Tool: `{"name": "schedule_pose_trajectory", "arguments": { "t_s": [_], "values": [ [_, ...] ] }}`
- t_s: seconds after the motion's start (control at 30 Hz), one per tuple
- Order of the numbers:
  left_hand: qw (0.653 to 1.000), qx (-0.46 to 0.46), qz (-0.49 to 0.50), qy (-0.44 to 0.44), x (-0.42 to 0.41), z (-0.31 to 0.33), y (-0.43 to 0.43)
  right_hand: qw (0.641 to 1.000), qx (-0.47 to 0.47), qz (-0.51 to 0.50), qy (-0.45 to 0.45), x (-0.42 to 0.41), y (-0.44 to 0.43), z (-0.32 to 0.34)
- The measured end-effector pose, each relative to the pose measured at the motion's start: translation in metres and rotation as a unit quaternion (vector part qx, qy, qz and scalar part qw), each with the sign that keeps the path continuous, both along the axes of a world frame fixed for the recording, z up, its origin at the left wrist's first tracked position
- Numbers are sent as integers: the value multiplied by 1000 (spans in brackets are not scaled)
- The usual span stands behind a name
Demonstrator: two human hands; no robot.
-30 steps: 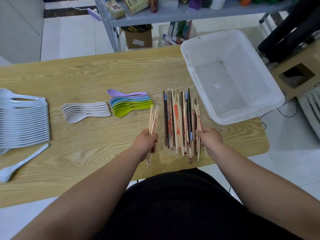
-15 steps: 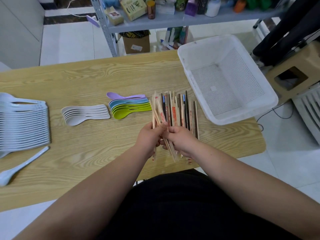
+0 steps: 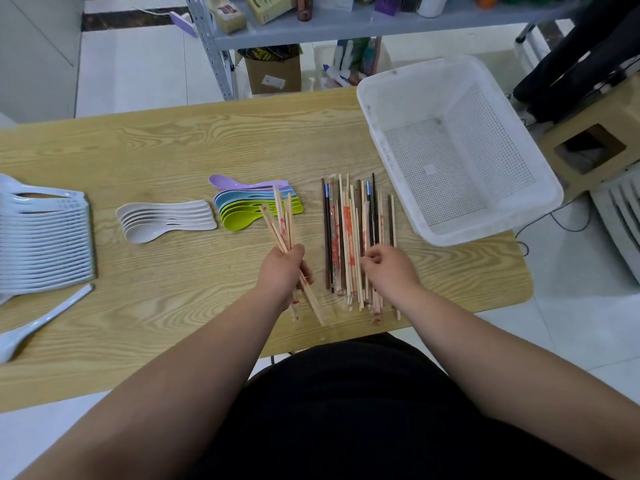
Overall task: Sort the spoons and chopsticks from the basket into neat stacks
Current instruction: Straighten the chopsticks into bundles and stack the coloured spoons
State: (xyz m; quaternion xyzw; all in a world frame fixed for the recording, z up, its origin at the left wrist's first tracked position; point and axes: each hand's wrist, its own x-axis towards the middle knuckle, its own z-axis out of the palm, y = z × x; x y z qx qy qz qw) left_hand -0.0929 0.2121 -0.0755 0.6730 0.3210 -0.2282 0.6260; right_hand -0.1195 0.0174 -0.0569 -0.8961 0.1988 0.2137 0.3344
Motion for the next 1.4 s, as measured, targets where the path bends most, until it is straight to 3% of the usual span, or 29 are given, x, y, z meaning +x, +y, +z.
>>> {"name": "schedule_pose_trajectory", "arguments": {
  "t_s": [0.13, 0.3, 0.53, 0.9, 1.13, 1.4],
  "values": [
    [999, -28, 13, 10, -3, -2, 4, 994, -84, -65, 6, -7, -53, -29],
    [999, -40, -2, 6, -3, -8, 2, 997, -72, -2, 14, -3, -51, -42],
    [999, -42, -16, 12, -3, -10, -1, 997, -73, -9, 9, 20, -40, -41],
    [999, -39, -21, 22, -3, -11, -2, 966, -227, 81, 98, 39, -32, -31],
    [998, -41, -36, 20, -4, -9, -4, 956, -245, 73, 142, 43, -32, -34],
    [998, -36, -44, 12, -8, -5, 4, 973, -187, 14, 137, 33, -28, -20]
  ]
}}
